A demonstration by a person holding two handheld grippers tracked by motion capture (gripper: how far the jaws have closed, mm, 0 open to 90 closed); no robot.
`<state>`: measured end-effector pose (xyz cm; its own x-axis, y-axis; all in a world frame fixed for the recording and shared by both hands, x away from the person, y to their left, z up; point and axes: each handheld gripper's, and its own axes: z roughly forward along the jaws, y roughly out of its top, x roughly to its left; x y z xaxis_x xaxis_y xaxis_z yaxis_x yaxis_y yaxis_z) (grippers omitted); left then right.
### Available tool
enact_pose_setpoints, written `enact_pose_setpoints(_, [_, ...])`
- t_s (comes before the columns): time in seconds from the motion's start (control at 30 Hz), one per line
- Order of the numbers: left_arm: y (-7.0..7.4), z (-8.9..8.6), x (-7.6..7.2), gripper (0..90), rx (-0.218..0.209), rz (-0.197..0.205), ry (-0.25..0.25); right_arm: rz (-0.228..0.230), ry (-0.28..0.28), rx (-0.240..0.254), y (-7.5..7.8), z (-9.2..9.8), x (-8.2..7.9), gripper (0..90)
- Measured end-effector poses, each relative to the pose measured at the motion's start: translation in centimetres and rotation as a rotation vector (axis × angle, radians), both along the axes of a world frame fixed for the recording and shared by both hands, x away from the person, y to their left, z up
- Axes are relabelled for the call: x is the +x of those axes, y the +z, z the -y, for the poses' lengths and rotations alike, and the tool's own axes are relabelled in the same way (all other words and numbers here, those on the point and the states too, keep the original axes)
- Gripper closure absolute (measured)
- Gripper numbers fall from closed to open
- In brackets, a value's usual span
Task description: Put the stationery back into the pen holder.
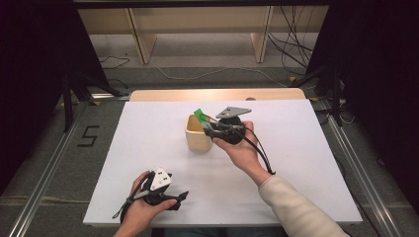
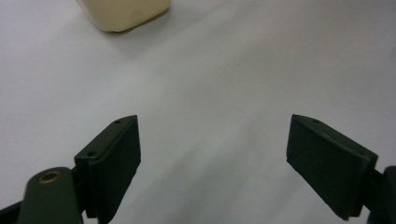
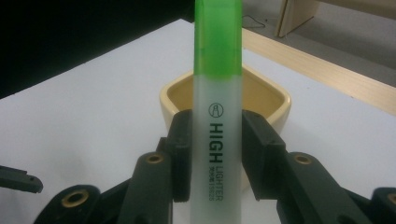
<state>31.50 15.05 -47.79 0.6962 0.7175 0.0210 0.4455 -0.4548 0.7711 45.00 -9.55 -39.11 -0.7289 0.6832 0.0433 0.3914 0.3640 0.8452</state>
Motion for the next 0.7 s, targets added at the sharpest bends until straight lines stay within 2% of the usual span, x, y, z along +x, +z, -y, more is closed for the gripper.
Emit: enact_pose_setpoints(0.7, [0.0,0.0,0.0,17.5,-0.002,0.000,-0.001,0.012,-0.009,0.023,0.5,-0.9,1.1,66.4])
